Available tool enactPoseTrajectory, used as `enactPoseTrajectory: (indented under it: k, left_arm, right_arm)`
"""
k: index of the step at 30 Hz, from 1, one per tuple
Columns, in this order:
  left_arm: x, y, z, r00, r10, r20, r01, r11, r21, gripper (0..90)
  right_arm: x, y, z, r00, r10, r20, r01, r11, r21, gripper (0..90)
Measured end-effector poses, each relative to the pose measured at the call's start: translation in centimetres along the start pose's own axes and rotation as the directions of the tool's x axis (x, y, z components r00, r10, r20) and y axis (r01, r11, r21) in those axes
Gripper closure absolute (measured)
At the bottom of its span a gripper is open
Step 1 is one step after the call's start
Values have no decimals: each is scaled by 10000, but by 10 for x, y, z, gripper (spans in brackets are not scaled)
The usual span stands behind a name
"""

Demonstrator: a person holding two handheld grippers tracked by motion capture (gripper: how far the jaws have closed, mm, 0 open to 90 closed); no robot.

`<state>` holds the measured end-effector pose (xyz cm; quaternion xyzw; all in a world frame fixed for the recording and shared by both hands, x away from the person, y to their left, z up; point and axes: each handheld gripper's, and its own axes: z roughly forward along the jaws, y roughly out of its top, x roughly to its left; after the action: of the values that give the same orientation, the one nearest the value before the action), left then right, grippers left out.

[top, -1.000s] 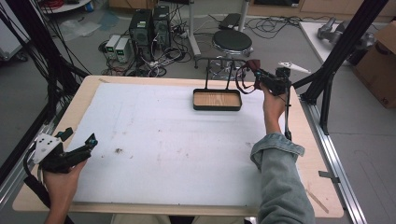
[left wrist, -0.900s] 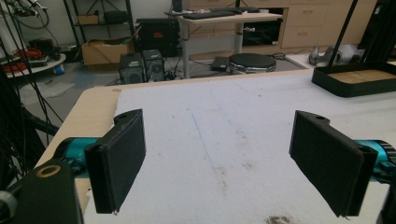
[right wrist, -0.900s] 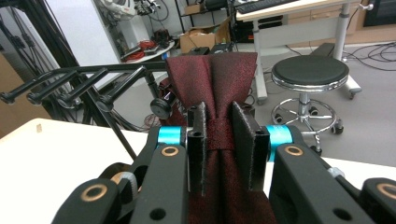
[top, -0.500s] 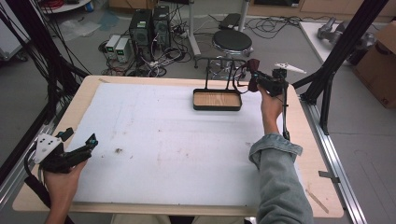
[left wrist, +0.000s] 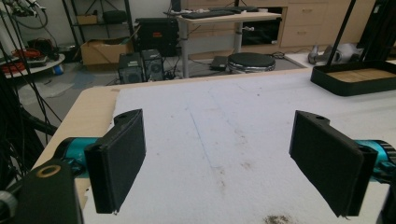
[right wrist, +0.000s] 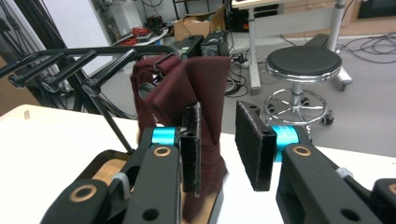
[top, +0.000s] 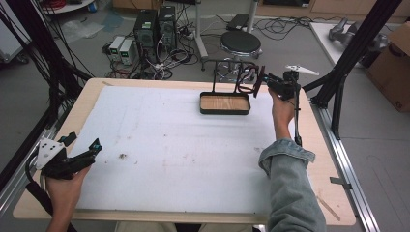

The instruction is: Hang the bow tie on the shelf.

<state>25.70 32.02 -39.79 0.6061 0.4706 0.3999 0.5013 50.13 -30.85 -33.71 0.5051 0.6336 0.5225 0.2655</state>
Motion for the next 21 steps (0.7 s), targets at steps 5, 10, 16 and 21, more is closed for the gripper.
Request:
enactPoseTrajectory:
  k: [5, 10, 16, 21]
  left_arm:
    - [-1, 0, 0, 10000, -11, 15, 11, 10000, -15, 188]
    - [-2, 1, 1, 10000, 22, 33, -22, 10000, -26, 187]
    - [-3, 1, 2, 10000, 51, 65, -51, 10000, 1, 187]
    - [-4, 1, 3, 9999, 58, 85, -58, 10000, -9, 187]
  right_arm:
    - [-1, 4, -10, 9999, -79, 113, 80, 9999, -107, 673]
    - [-3, 6, -18, 9998, -82, 198, 86, 9998, -185, 653]
    - [-8, 7, -33, 9992, -226, 325, 235, 9993, -291, 600]
    - [-11, 7, -42, 9988, -280, 402, 294, 9989, -363, 575]
